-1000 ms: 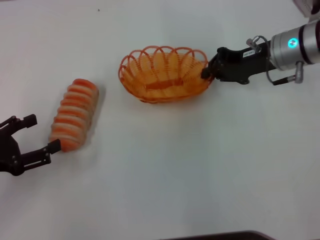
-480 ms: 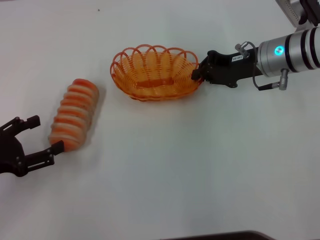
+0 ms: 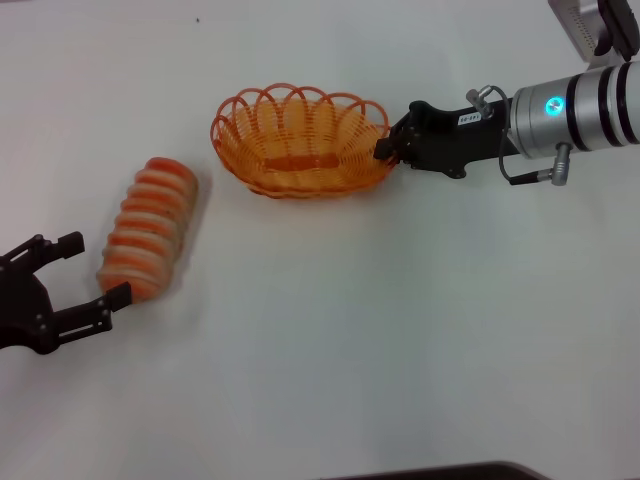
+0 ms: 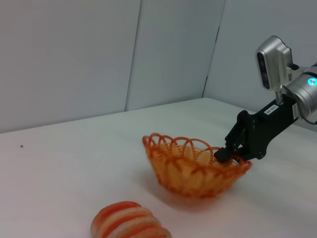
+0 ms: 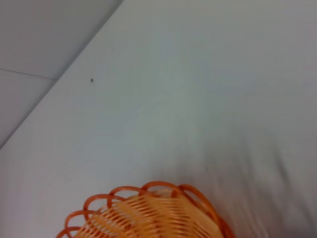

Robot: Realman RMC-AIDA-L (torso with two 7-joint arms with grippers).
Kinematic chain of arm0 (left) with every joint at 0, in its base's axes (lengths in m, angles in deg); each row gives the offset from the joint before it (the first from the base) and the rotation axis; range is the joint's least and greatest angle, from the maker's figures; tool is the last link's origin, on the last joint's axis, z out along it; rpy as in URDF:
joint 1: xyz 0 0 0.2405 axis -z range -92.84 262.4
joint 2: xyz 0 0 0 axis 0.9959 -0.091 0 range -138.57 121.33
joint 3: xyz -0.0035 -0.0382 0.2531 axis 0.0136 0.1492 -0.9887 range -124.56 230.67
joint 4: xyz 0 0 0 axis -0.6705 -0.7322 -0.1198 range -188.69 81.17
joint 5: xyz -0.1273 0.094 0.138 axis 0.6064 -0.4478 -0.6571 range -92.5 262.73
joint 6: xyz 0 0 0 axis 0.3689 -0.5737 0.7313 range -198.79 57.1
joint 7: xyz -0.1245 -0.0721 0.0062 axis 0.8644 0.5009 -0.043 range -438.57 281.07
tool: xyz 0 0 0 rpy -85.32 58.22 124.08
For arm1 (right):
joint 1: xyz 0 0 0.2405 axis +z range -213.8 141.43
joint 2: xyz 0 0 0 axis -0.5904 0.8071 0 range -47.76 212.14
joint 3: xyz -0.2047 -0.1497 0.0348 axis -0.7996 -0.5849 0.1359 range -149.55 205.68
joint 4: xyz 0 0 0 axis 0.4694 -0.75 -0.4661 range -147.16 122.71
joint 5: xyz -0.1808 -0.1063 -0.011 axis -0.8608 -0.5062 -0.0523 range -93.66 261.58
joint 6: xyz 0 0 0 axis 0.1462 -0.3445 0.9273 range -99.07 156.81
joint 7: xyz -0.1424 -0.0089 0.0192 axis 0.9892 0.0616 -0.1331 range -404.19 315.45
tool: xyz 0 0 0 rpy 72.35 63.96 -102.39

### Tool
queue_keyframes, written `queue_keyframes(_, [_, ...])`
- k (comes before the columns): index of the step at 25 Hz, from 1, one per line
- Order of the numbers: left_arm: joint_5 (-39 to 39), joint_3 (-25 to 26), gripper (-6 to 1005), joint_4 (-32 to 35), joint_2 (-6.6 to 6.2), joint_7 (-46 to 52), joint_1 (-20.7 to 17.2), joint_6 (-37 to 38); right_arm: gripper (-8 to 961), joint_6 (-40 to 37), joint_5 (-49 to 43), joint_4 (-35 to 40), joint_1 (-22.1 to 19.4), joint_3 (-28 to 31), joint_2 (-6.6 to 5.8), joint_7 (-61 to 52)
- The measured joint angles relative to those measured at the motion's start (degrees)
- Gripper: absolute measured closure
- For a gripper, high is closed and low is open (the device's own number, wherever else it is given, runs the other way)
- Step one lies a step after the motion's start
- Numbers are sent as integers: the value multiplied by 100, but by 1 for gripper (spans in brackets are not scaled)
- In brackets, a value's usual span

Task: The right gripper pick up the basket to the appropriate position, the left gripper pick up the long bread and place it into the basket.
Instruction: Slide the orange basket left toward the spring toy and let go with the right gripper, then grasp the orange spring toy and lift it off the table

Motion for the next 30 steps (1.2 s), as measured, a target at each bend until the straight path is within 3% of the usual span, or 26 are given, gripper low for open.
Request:
queue_keyframes(6, [0,-11,63,0,0,-7,8,-52,841,7,5,-63,-3,0,1,-25])
queue_keyframes(14, [12,13,63,43,0,-9,8,2,510,-65,164,-61,-54,-88,30,-157])
queue_keyframes(21, [46,43,63,9,0,6,25,1,314,-628,707,764,-476,-13,-42,533])
queue_keyframes(25, [54,49,63,-88,0,19,46,1,228,-1027,1310,1217,-812,109,-159,1415])
queue_keyframes(30, [270,67,63,-308,-3,-4,54,-1,106,-1965,2069,1287,-1096,242,-440,3496])
